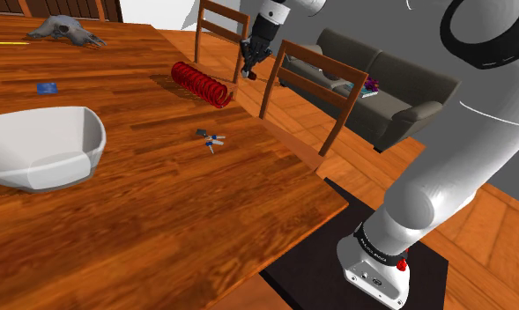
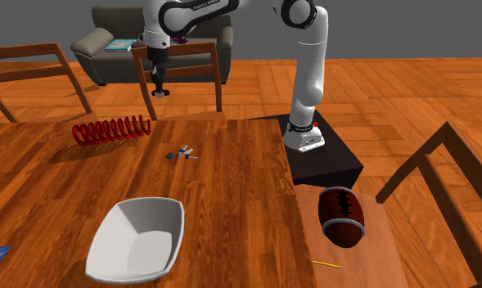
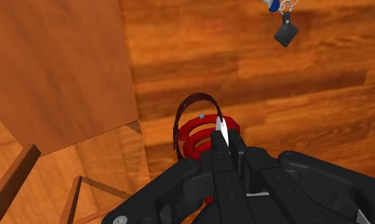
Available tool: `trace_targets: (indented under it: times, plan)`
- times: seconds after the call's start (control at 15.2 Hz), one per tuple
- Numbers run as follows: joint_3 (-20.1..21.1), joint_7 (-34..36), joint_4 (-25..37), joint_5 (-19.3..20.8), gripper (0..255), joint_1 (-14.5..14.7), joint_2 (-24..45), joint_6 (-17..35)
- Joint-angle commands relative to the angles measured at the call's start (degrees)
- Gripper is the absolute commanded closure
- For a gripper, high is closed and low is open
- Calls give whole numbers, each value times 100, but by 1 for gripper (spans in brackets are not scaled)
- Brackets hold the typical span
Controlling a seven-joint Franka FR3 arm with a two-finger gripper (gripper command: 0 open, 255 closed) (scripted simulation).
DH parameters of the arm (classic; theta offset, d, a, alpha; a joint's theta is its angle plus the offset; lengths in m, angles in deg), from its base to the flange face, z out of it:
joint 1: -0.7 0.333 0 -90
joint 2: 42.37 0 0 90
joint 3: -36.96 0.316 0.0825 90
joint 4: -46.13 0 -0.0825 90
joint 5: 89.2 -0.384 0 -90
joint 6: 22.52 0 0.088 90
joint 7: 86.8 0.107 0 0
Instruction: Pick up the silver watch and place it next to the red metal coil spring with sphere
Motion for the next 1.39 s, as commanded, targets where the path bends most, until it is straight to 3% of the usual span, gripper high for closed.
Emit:
trace_targets:
  times: [0.0, 1.32]
  plan:
    - [-29, -95, -1, -6, 255, -37, 88, 72]
    - [-7, -356, -1000, -94, 255, -6, 518, 1481]
